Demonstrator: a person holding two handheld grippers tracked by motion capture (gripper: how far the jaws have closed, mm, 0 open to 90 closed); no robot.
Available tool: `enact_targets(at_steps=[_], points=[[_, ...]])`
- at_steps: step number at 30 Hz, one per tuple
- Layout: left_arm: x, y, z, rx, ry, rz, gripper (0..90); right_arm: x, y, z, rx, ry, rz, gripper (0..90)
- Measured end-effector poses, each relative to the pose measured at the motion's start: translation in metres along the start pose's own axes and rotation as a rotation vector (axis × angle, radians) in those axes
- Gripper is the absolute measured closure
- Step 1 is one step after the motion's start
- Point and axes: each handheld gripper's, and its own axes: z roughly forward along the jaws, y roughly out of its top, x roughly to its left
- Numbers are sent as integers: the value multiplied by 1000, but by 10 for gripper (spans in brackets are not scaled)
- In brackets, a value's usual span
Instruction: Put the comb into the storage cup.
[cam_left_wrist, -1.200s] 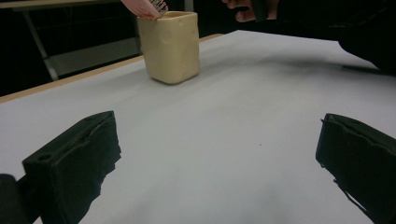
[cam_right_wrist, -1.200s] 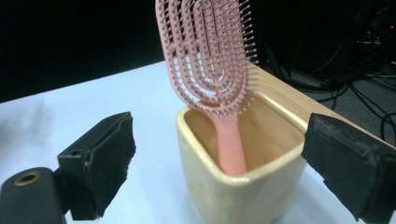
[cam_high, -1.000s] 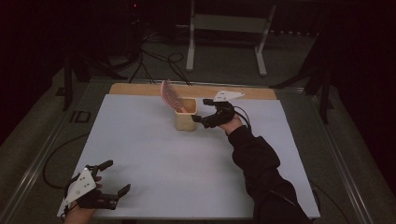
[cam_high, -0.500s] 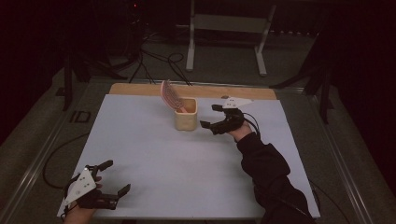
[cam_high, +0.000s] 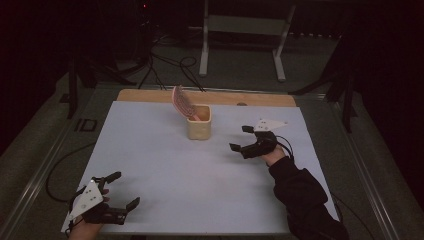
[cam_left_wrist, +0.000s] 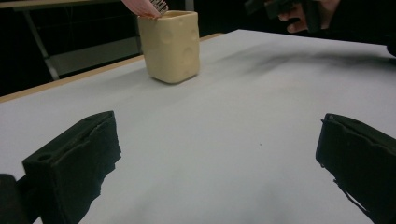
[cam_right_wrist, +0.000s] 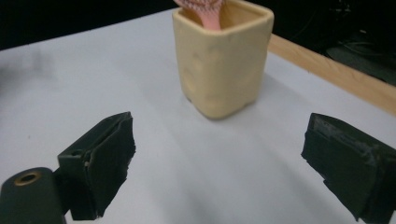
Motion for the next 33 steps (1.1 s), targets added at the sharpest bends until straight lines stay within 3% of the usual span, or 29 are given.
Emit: enact_targets(at_steps=[20,26,33], points=[[0,0,0,0,2,0,0,25,-47,-49,-6,-49,51,92],[-1,0,0,1,-1,3,0,35,-69,-65,0,-92,68,92],[-1,0,0,1,-1,4,0,41,-82,-83,-4,-139,109,92]])
